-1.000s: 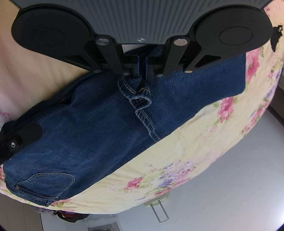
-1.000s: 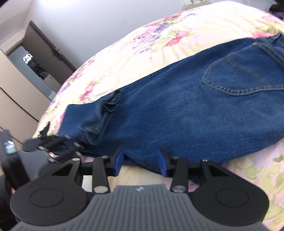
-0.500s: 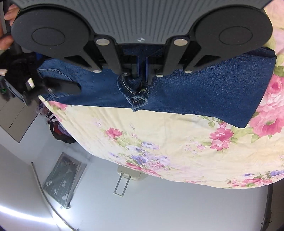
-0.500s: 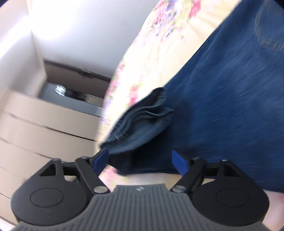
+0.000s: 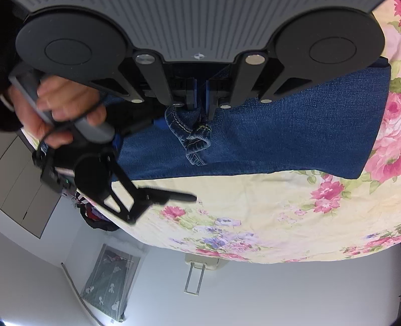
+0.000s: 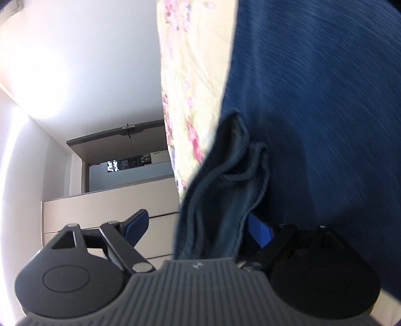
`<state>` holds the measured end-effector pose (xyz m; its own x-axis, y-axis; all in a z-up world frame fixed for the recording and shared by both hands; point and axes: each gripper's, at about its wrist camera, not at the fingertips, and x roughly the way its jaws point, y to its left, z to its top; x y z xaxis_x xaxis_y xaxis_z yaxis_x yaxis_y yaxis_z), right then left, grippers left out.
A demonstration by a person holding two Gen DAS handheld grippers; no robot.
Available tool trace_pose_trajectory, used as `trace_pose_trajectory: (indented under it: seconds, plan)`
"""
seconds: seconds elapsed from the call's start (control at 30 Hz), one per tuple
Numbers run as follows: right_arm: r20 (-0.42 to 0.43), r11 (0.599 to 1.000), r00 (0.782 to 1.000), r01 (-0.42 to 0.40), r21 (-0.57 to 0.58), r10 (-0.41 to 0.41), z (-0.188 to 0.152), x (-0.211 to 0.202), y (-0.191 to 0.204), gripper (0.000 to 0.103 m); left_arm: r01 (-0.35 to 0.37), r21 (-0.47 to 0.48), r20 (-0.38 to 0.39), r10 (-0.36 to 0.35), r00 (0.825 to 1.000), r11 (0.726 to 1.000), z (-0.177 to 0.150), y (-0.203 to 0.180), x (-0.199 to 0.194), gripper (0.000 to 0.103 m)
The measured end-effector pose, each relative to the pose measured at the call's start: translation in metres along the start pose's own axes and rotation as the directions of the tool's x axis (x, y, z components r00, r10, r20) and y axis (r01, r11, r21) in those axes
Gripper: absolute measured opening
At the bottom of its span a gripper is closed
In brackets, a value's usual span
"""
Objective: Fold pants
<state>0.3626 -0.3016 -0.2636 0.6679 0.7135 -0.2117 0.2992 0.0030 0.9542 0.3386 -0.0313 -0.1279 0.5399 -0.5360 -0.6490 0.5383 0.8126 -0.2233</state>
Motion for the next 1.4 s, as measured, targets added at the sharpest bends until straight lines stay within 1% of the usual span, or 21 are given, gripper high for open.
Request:
trace_pose_trajectory:
  seconds: [0.07, 0.17, 0.27, 0.33, 0.43, 0.57, 0.63, 0.7, 0.8, 0.9, 0.97, 1.0, 1.07, 1.1, 1.13, 1.2, 1.23, 1.3, 1.33, 1.37, 1.4]
  plan:
    - [0.013, 0.999, 1.000, 0.007, -0.036, -0.007, 0.005, 0.004, 0.010, 0.082, 0.005, -0.030, 0.018, -0.005, 1.000, 1.000, 0.000, 0.004, -0.003, 0.006]
    - [0.031, 0.993, 0.996, 0.083, -0.090, -0.080, 0.005, 0.006, 0.023, 0.082, 0.026, -0.110, 0.049, -0.020, 0.999, 0.994, 0.005, 0.013, -0.008, 0.006]
    - [0.039, 0.987, 0.993, 0.111, -0.113, -0.107, -0.008, 0.000, 0.020, 0.082, 0.032, -0.111, 0.061, -0.025, 0.998, 0.993, 0.010, 0.013, -0.009, 0.006]
    - [0.029, 0.991, 0.993, 0.116, -0.066, -0.114, -0.014, -0.001, 0.009, 0.082, 0.034, -0.115, 0.064, -0.026, 0.998, 0.993, 0.012, 0.014, -0.010, 0.006]
    - [0.005, 0.997, 0.998, 0.070, 0.023, -0.070, -0.017, 0.008, -0.006, 0.083, 0.034, -0.116, 0.062, -0.027, 0.998, 0.993, 0.012, 0.015, -0.011, 0.006]
    - [0.023, 0.993, 1.000, -0.023, 0.115, 0.020, -0.007, 0.025, -0.008, 0.083, 0.008, -0.047, 0.031, -0.007, 0.999, 0.999, 0.007, 0.008, -0.010, 0.006]
    - [0.042, 0.991, 0.997, -0.072, 0.117, 0.067, 0.000, 0.028, 0.001, 0.083, -0.012, 0.027, 0.008, 0.012, 1.000, 1.000, 0.001, 0.001, -0.007, 0.005]
    - [0.052, 0.996, 0.998, -0.050, 0.077, 0.046, 0.008, 0.027, 0.014, 0.083, -0.030, 0.120, -0.029, 0.034, 0.999, 0.992, -0.006, -0.008, 0.000, 0.005]
    - [0.040, 0.997, 0.997, 0.063, -0.044, -0.062, 0.014, 0.033, 0.036, 0.082, -0.044, 0.207, -0.094, 0.065, 0.993, 0.977, -0.018, -0.016, 0.014, 0.006]
    - [0.025, 0.968, 0.983, 0.185, -0.170, -0.183, 0.013, 0.045, 0.049, 0.068, -0.037, 0.205, -0.124, 0.064, 0.990, 0.978, -0.025, -0.014, 0.022, 0.006]
    - [0.034, 0.942, 0.969, 0.244, -0.232, -0.243, 0.013, 0.052, 0.054, 0.051, -0.030, 0.202, -0.145, 0.060, 0.988, 0.979, -0.029, -0.012, 0.026, 0.006]
    - [0.036, 0.930, 0.963, 0.266, -0.254, -0.265, 0.014, 0.053, 0.054, 0.046, -0.027, 0.194, -0.148, 0.057, 0.987, 0.981, -0.029, -0.010, 0.027, 0.006]
    - [0.039, 0.916, 0.955, 0.295, -0.272, -0.296, 0.013, 0.054, 0.049, 0.017, -0.018, 0.174, -0.158, 0.046, 0.986, 0.985, -0.029, -0.007, 0.028, 0.009]
    - [0.042, 0.909, 0.949, 0.310, -0.278, -0.311, 0.013, 0.054, 0.044, 0.014, -0.018, 0.168, -0.162, 0.045, 0.986, 0.986, -0.029, -0.006, 0.027, 0.015]
    - [0.045, 0.905, 0.948, 0.314, -0.287, -0.315, 0.014, 0.053, 0.045, 0.010, -0.019, 0.171, -0.160, 0.047, 0.986, 0.985, -0.029, -0.006, 0.026, 0.015]
    - [0.056, 0.889, 0.948, 0.314, -0.333, -0.314, 0.011, 0.053, 0.039, 0.004, -0.029, 0.190, -0.150, 0.058, 0.987, 0.981, -0.029, -0.008, 0.020, 0.029]
    - [0.066, 0.872, 0.945, 0.322, -0.368, -0.321, 0.009, 0.051, 0.037, 0.004, -0.029, 0.192, -0.143, 0.057, 0.988, 0.981, -0.028, -0.009, 0.015, 0.031]
    - [0.084, 0.839, 0.942, 0.328, -0.435, -0.325, 0.003, 0.055, 0.053, 0.003, -0.030, 0.180, -0.118, 0.051, 0.992, 0.983, -0.026, -0.006, 0.001, 0.043]
    - [0.095, 0.813, 0.939, 0.333, -0.477, -0.329, 0.001, 0.059, 0.060, 0.003, -0.030, 0.171, -0.099, 0.047, 0.994, 0.985, -0.024, -0.004, -0.008, 0.046]
    - [0.112, 0.775, 0.934, 0.345, -0.529, -0.339, -0.004, 0.060, 0.074, 0.003, -0.033, 0.163, -0.077, 0.046, 0.996, 0.986, -0.023, -0.002, -0.019, 0.052]
    - [0.131, 0.735, 0.928, 0.358, -0.576, -0.349, -0.009, 0.062, 0.089, 0.003, -0.046, 0.159, -0.049, 0.054, 0.997, 0.986, -0.020, 0.001, -0.030, 0.054]
